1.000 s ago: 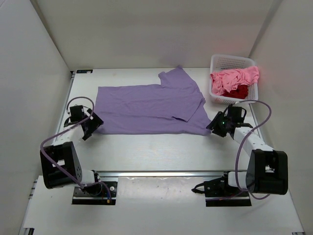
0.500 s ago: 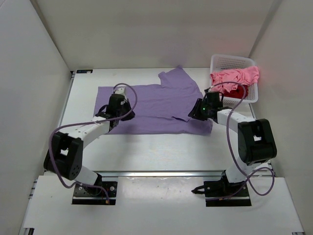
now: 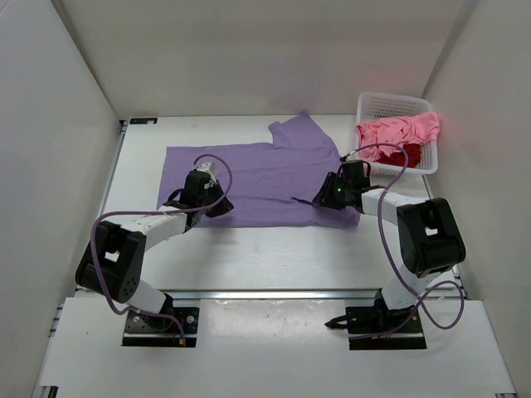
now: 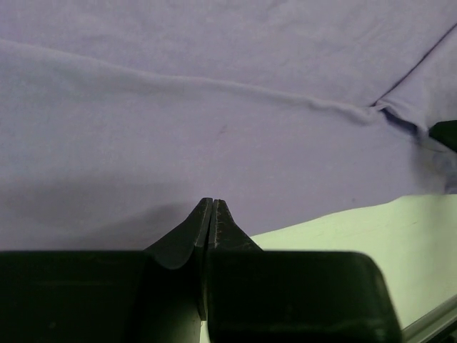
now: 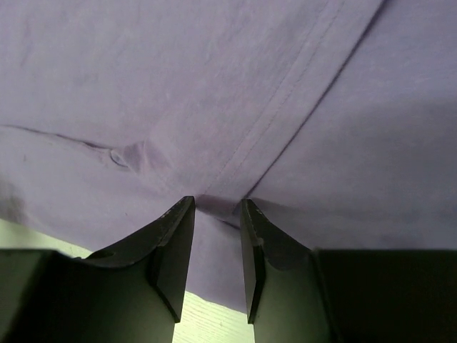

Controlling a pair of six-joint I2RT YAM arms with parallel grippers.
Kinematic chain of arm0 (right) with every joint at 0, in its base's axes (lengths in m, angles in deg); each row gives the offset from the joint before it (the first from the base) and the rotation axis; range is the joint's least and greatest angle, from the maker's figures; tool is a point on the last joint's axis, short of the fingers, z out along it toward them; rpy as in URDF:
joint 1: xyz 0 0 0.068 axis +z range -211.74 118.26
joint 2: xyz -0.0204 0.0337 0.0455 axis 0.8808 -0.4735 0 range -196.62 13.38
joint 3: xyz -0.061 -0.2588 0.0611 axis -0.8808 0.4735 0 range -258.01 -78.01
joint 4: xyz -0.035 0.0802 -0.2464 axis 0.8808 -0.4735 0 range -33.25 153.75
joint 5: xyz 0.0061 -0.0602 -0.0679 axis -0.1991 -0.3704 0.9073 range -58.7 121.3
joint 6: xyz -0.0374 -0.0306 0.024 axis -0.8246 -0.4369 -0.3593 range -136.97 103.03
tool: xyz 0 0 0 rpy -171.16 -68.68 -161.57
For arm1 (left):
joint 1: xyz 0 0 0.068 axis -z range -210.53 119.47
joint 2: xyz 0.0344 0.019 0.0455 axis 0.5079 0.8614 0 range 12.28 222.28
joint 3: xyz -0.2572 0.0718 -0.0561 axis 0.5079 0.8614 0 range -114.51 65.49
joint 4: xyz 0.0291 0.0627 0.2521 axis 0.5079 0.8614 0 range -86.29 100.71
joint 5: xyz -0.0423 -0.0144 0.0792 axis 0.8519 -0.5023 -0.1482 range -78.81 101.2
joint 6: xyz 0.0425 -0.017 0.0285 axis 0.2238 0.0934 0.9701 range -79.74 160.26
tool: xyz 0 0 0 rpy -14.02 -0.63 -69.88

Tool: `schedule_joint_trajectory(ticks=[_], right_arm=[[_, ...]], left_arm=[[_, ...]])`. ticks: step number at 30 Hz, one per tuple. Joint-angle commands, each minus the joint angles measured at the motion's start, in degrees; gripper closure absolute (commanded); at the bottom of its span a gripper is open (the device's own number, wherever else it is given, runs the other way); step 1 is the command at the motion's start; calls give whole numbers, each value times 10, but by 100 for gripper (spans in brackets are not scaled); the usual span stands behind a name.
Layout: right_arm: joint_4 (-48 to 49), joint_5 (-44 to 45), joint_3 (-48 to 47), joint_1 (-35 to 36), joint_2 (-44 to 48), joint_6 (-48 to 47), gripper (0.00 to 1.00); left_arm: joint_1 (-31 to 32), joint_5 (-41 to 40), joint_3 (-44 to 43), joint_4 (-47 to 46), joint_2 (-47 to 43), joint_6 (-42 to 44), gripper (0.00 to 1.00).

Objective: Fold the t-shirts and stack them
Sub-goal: Fold the flattened tshirt in 1/3 of the way

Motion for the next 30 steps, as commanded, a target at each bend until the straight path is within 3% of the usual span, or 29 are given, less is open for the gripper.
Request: schedule_joint_trajectory(ticks=[1, 13, 16, 19, 25, 28, 30], right_arm=[[24, 7, 7, 13, -6, 8, 71], [6, 2, -50, 2, -51, 6, 69], [6, 1, -69, 6, -62, 11, 80], [-15, -2, -98, 8, -75, 1, 85], [-37, -10, -203, 15, -149, -3, 92], [-85, 10, -317, 25, -194, -26, 92], [-120, 34, -367, 34, -216, -50, 81]], left_arm=[[-1, 20, -1, -25, -16, -9, 90], [-7, 29, 13, -35, -5, -19, 91], [-9, 32, 14, -41, -9, -23, 92], [-8, 33, 14, -41, -3, -23, 91], [-11, 31, 16, -40, -7, -22, 92], [-11, 26, 21, -39, -13, -23, 92], [-13, 21, 19, -38, -20, -18, 92]])
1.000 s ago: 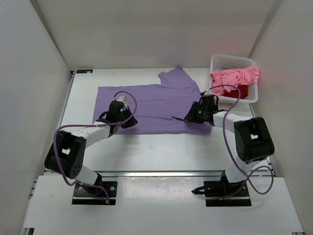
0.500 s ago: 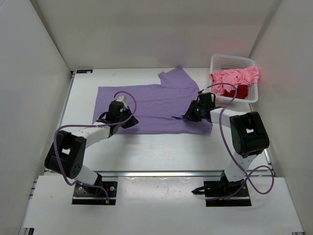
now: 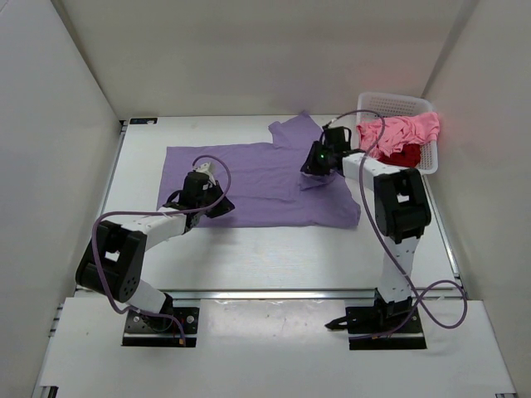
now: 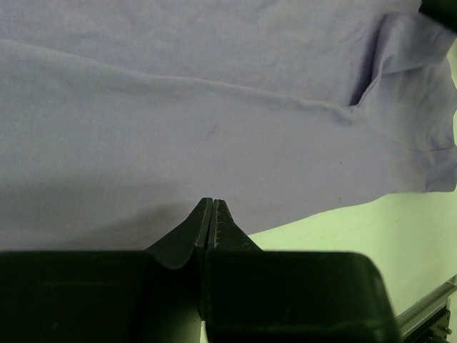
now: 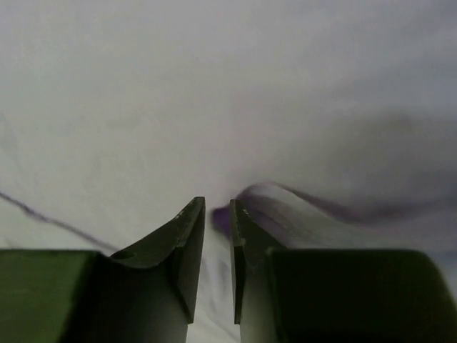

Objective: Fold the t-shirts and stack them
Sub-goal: Fold the flattened tshirt in 1/3 of the way

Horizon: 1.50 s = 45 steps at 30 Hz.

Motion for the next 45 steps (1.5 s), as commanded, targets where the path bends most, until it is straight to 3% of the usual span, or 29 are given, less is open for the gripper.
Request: schedule_joint_trajectory(ticks=[1, 2, 6, 10, 11, 13, 14, 17, 21, 33, 39, 42, 45], right_arm=[[-51, 36, -106, 25, -31, -53, 77], [-71, 50, -121, 31, -35, -68, 73], [-77, 88, -137, 63, -24, -106, 74], [-31, 129, -29, 71, 48, -112, 73], [-24, 111, 1, 61, 69, -98, 76], [-15, 68, 51, 51, 95, -80, 97], [-2, 66, 92, 50, 110, -70, 100], [27, 68, 189, 62, 167, -60, 100], [38, 51, 257, 63, 198, -45, 100], [60, 66, 357, 83, 238, -39, 100], [57, 62, 366, 78, 271, -41, 100], [51, 79, 359, 63, 283, -46, 100], [47, 56, 362, 31, 270, -42, 100]], left_arm=[[-3, -4, 6, -1, -20, 3, 92], [-1, -8, 6, -4, -24, 2, 92], [-9, -10, 5, -5, -32, 0, 93], [-10, -17, -4, -2, -34, -4, 93], [-7, -18, -11, 0, -32, -9, 92], [1, -12, -35, 9, -18, -11, 93], [5, -17, -43, 14, -9, -9, 92], [11, -12, -65, 34, 5, -10, 93], [-56, 48, 13, -6, 10, -64, 95], [-179, 23, 168, 21, -99, -71, 97], [-162, -67, 97, 86, -147, -30, 94], [-194, -65, 92, 71, -120, -37, 95], [-237, -11, 103, 53, -71, -68, 100]])
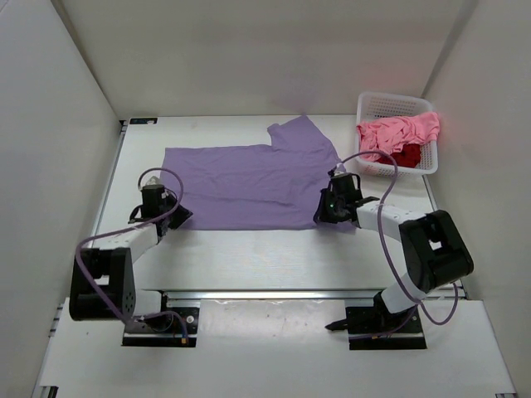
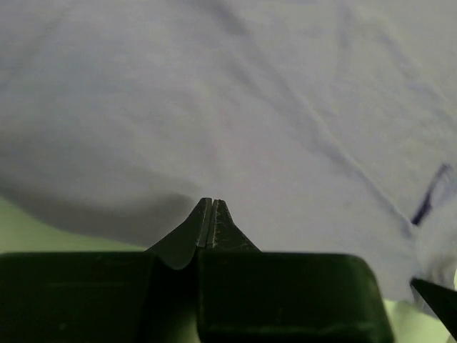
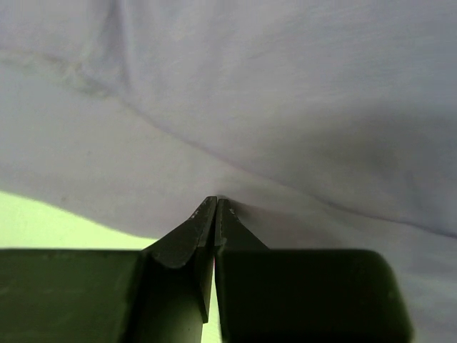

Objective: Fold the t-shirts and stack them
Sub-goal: Fold the flattened tshirt in 1/3 of the way

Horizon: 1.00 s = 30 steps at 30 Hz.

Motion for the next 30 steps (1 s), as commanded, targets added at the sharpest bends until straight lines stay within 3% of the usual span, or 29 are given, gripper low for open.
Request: schedule_joint_trajectory(ticks=[1, 6, 12, 17, 21, 23, 28, 30], right_arm=[[7, -1, 4, -32, 5, 12, 100], [19, -15, 70, -37, 11, 29, 100], [16, -38, 177, -25, 95, 69, 100], [-19, -47, 204, 1, 162, 85, 100], [-38, -61, 151, -36, 180, 59, 97], [-46, -87, 103, -55, 183, 48, 96], [-28, -103, -50, -39, 113, 18, 100], [-34, -99, -110, -34, 58, 0, 100]], left_arm=[[-41, 35, 7, 7, 51, -29, 100], [-79, 71, 65, -1, 31, -39, 100], [-96, 68, 91, 85, -41, 15, 100], [-78, 36, 89, 172, -84, 58, 100], [-66, 61, 60, 150, -79, 45, 100], [-43, 65, 0, 129, -72, 20, 100], [21, -30, -106, 38, -43, -19, 97], [28, -78, -186, 39, 19, -7, 95]])
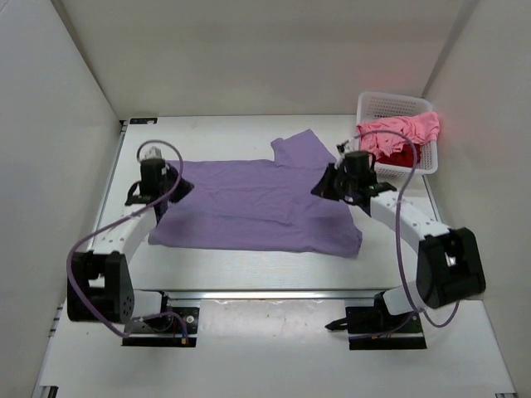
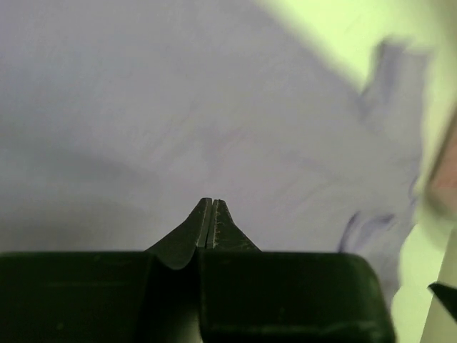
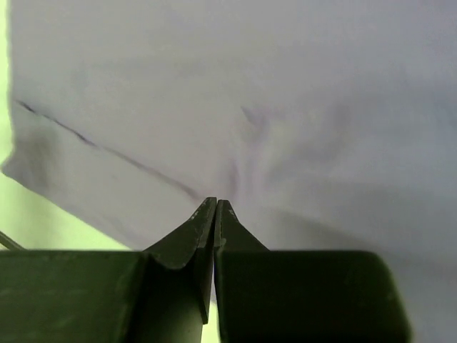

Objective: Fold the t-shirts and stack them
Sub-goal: Fold the flattened tshirt in 1/3 of the way, then grap the side of the flattened tshirt furthest away from the robot with both arms

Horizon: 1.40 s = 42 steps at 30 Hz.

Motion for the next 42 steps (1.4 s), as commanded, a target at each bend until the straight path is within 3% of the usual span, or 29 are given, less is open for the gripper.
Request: schedule_joint_trajectory(ticks=[1, 6, 8, 12, 15, 21, 28, 30, 33, 35, 38, 42], right_arm=[[9, -12, -118, 13, -88, -39, 100], [36, -25, -239, 6, -212, -45, 100], [46, -36, -291, -2, -250, -41, 100], [22, -35, -365, -2, -309, -55, 100], [-3, -33, -419, -8, -331, -71, 100], [3, -33, -417, -31, -345, -71, 100], [4, -43, -431, -38, -367, -70, 100], [-4, -42, -439, -41, -367, -72, 100], [-6, -40, -445, -38, -378, -78, 100], [-9, -39, -453, -41, -388, -77, 99], [-26, -34, -488, -44, -419, -84, 92], [-99, 9, -607, -48, -482, -124, 82]], left_arm=[[6, -77, -106, -51, 67, -3, 94], [-69, -64, -268, -47, 228, 11, 83], [-63, -125, -350, 3, 285, 52, 77], [-74, -155, -514, 116, 418, 119, 72], [-77, -171, -576, 159, 476, 143, 68], [-67, -208, -670, 221, 555, 187, 63], [-65, -200, -694, 237, 591, 196, 59], [-66, -206, -701, 242, 600, 196, 60], [-60, -205, -712, 245, 604, 199, 72], [-67, -204, -713, 246, 612, 198, 76], [-65, -208, -710, 244, 611, 196, 80], [-67, -197, -712, 242, 610, 191, 90]])
